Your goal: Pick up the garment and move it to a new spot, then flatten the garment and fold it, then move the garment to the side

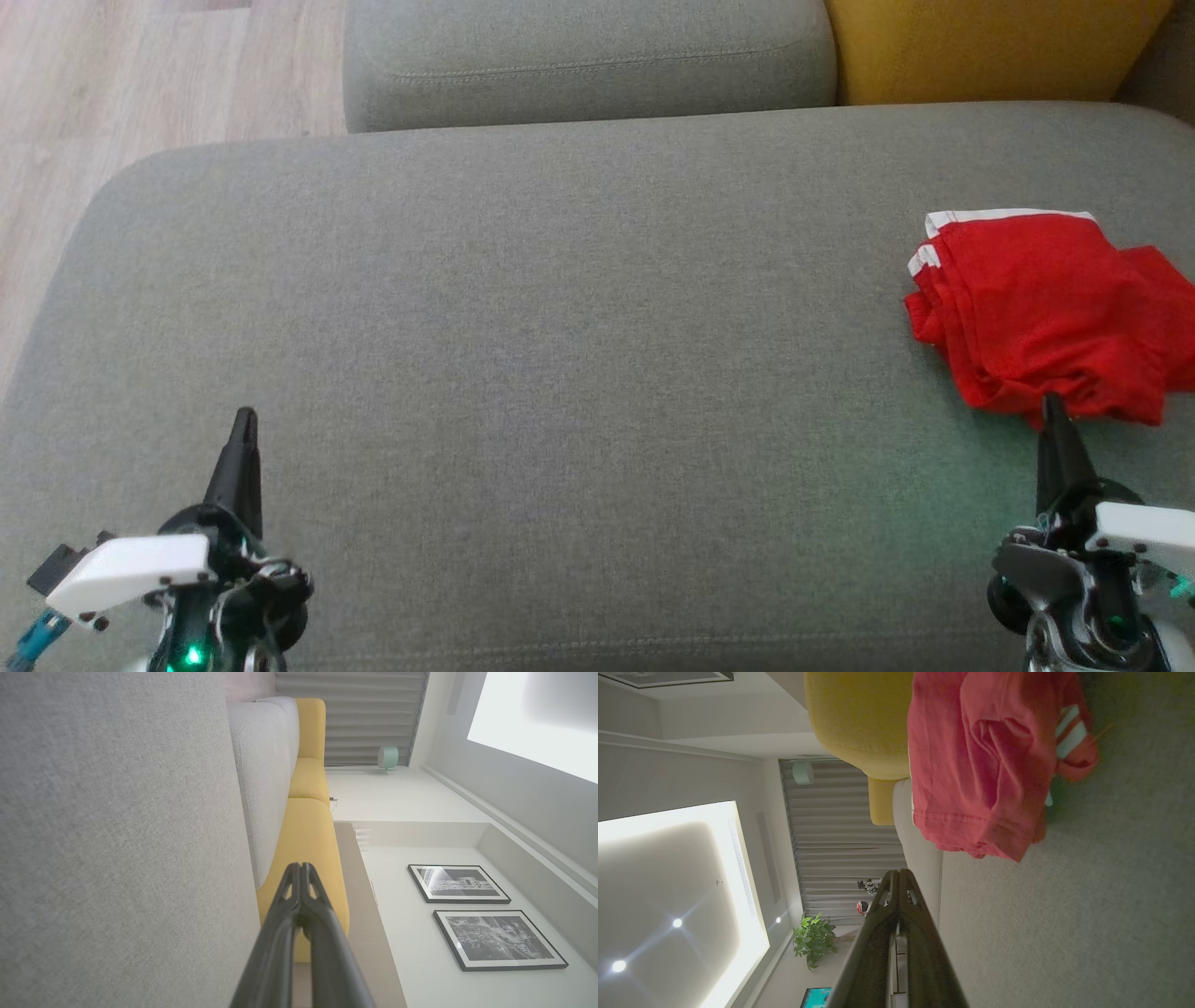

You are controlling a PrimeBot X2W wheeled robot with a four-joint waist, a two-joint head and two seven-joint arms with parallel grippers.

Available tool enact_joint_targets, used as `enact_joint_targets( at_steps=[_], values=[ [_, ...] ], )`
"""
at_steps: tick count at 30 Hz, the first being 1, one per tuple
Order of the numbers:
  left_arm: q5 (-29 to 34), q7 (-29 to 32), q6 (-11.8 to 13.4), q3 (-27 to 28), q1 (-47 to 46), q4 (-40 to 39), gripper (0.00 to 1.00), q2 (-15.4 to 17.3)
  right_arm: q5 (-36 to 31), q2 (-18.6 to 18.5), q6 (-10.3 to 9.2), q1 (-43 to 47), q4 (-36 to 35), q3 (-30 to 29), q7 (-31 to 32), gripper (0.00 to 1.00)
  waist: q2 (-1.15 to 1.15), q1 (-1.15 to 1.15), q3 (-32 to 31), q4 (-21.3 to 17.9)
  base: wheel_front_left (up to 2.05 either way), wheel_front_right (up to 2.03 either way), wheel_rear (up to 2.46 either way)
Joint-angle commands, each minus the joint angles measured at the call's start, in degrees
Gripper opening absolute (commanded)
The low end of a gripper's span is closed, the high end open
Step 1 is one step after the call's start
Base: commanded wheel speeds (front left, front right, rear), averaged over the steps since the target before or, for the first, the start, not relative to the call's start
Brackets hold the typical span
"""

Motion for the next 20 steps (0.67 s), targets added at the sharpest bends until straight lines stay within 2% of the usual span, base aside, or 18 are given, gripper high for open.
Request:
enact_joint_targets(
  at_steps=[1, 20],
  values=[
    [0.0, 0.5, -0.4, 2.0, -3.2, -1.7, 0.0, 0.4, 0.4, -0.6, -0.04, -2.9, -1.8, 1.2, 0.3, 0.0, 0.0, 0.0, 0.0, 0.0, 0.0, 0.0, 0.0],
    [0.1, 0.6, -0.4, 2.2, -3.2, -1.7, 0.0, 0.3, 0.4, -0.6, -0.04, -2.9, -1.8, 1.2, 0.3, 0.0, 0.0, 0.0, 0.0, 0.0, 0.0, 0.0, 0.0]
  ],
)
